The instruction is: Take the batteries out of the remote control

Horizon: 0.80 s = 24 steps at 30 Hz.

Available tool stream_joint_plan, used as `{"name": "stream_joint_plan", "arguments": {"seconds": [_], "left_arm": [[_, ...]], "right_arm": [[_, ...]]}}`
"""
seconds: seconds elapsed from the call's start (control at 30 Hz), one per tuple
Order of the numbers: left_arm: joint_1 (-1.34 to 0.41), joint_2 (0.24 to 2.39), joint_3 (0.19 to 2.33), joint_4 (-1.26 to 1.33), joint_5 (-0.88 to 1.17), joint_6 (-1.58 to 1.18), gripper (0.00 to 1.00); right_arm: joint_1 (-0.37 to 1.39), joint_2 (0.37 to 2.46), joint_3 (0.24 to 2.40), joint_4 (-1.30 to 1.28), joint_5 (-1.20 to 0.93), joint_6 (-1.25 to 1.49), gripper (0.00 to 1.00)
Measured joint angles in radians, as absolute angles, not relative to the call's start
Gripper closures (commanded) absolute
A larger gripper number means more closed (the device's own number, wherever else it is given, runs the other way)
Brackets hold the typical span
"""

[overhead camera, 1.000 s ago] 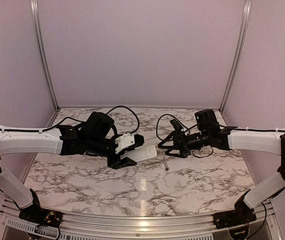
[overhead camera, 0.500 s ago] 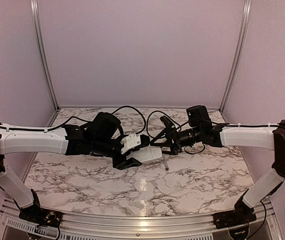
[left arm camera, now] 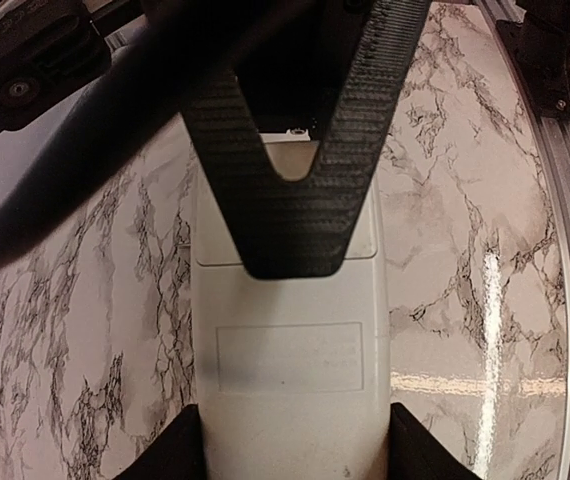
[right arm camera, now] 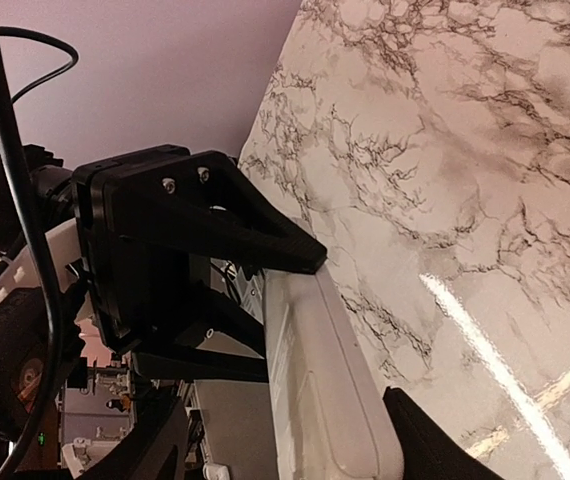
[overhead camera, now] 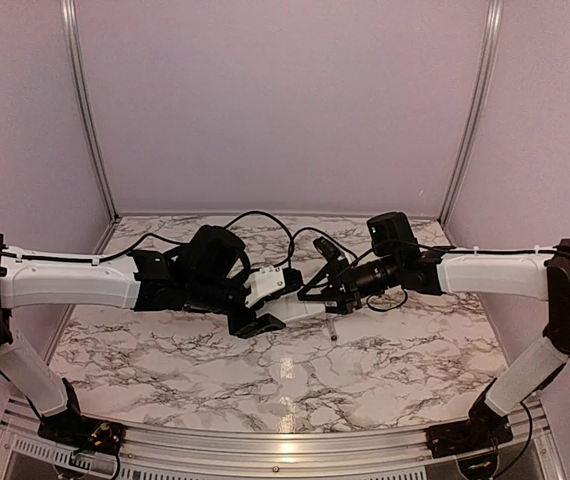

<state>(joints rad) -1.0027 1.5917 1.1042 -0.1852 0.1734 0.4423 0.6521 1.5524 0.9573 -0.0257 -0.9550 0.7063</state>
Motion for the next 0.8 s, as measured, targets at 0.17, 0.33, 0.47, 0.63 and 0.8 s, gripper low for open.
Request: {"name": "stream_joint_plan", "arguments": {"seconds": [0.17, 0.33, 0.47, 0.63, 0.8], "left_arm": [[-1.003, 1.592, 1.104, -0.175, 0.161, 0.429, 0.45], [-1.010, 1.596, 1.104, -0.160, 0.148, 0.424, 0.45], [-1.015, 1.599, 1.104, -0.156, 0.147, 0.422, 0.45], [-1.018, 1.599, 1.104, -0.154, 0.144, 0.422, 0.45], [-1.022, 1.600, 1.104, -0.152, 0.121, 0.434, 0.34]], "right_arm": [[0.652, 1.552, 0.958, -0.035, -0.960, 0.705, 0.49], [0.652, 1.557, 0.959, -0.042, -0.962, 0.703, 0.53], [0.652, 1.568, 0.961, -0.043, -0.962, 0.703, 0.61], [0.652, 1.578, 0.968, -0.046, -0.960, 0.700, 0.77], [0.651, 1.584, 0.973, -0.054, -0.965, 0.738, 0.91]]}}
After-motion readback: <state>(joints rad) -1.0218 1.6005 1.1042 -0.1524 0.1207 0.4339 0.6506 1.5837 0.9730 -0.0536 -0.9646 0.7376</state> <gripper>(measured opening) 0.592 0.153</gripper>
